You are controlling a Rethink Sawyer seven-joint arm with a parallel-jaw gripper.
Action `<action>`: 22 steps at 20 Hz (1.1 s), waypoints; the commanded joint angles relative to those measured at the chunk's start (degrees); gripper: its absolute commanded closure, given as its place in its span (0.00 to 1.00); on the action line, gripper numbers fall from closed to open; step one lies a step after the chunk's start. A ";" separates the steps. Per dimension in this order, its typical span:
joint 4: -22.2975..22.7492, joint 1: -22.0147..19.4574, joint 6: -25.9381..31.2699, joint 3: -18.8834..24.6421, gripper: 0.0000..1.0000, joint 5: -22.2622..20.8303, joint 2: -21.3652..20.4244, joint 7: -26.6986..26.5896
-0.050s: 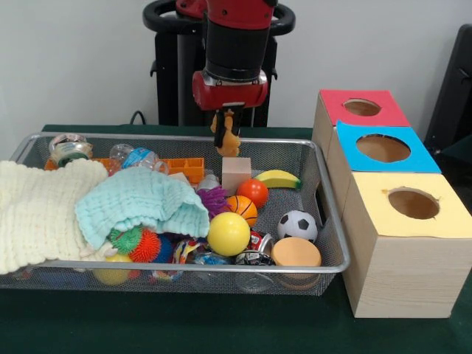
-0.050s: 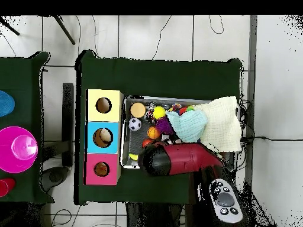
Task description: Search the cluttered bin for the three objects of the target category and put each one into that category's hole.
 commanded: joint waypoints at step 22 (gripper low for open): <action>4.91 13.40 10.80 -2.70 1.00 11.40 -7.98 11.83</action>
